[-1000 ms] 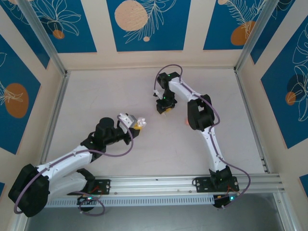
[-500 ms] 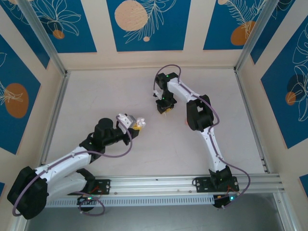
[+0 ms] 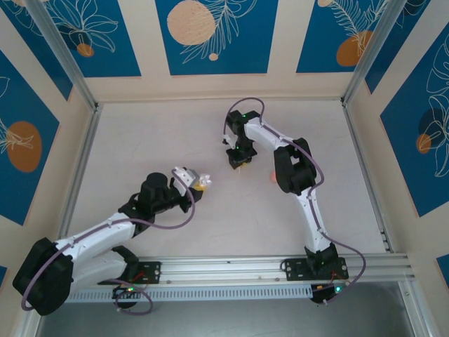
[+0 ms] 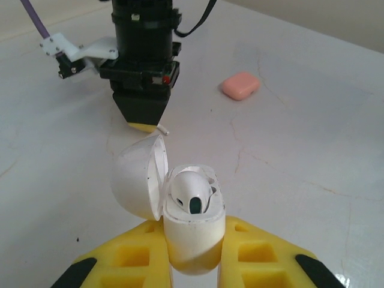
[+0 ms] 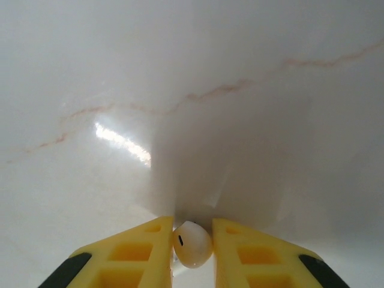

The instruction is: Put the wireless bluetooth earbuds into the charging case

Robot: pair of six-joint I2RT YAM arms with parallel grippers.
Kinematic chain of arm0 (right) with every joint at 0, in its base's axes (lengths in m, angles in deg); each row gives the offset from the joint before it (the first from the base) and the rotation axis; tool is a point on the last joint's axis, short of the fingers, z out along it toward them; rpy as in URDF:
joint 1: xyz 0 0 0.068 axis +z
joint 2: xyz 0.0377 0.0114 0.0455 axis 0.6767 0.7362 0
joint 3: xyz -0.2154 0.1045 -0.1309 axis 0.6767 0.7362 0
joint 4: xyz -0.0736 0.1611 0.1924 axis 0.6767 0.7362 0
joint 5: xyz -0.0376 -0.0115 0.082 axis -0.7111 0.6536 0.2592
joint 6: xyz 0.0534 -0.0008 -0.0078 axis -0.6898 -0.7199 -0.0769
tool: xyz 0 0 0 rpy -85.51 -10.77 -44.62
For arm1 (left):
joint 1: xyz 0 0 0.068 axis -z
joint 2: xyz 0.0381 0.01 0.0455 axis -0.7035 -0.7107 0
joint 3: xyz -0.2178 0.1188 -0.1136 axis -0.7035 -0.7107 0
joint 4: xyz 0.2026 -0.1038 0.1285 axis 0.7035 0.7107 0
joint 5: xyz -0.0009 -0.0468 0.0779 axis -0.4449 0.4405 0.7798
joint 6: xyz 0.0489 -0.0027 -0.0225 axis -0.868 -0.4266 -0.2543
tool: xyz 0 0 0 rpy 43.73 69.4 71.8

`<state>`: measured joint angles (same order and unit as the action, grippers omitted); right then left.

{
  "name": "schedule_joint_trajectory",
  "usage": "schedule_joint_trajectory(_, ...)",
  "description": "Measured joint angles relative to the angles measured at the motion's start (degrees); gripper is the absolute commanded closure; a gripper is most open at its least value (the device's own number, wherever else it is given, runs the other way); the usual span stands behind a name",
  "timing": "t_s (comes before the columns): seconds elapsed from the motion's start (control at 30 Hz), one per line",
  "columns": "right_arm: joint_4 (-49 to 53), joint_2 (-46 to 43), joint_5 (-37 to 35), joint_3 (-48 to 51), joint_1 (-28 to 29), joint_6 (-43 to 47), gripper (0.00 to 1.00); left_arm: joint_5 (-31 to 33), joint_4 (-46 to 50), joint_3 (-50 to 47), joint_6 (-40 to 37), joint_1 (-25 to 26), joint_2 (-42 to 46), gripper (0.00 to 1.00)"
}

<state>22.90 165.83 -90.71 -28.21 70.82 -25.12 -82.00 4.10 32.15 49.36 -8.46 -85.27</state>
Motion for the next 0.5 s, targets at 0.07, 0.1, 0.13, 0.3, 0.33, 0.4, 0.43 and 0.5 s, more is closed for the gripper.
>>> schedule_joint_trajectory(0.07,-2.1,-1.8,0.8,2.7,0.1,-0.7,0.80,0.0,-0.4,-0.1,0.0,0.0,-1.5,0.83)
schedule_joint_trajectory(0.1,-3.2,-2.8,1.1,4.3,0.1,-1.0,0.80,0.0,-0.9,-0.2,0.0,0.0,-2.4,0.83)
schedule_joint_trajectory(0.13,-4.2,-4.0,1.4,5.9,0.1,-1.3,0.80,0.0,-1.6,-0.3,0.0,0.0,-3.3,0.83)
schedule_joint_trajectory(0.3,-11.4,-11.0,2.6,15.5,0.1,-3.4,0.81,0.0,-5.1,-0.9,0.0,0.1,-8.0,0.84)
schedule_joint_trajectory(0.33,-13.0,-12.9,2.7,17.7,0.0,-3.9,0.81,0.0,-6.0,-0.9,0.0,0.2,-9.2,0.84)
schedule_joint_trajectory(0.4,-16.3,-16.1,3.1,21.4,0.0,-4.8,0.81,0.0,-7.9,-0.9,0.0,0.2,-11.3,0.84)
schedule_joint_trajectory(0.43,-18.1,-18.0,3.4,23.5,0.1,-5.3,0.81,0.0,-8.9,-0.9,0.0,0.3,-12.4,0.84)
schedule_joint_trajectory(0.5,-21.5,-21.3,4.1,27.1,0.1,-6.0,0.81,-0.1,-11.0,-1.0,0.1,0.3,-14.3,0.84)
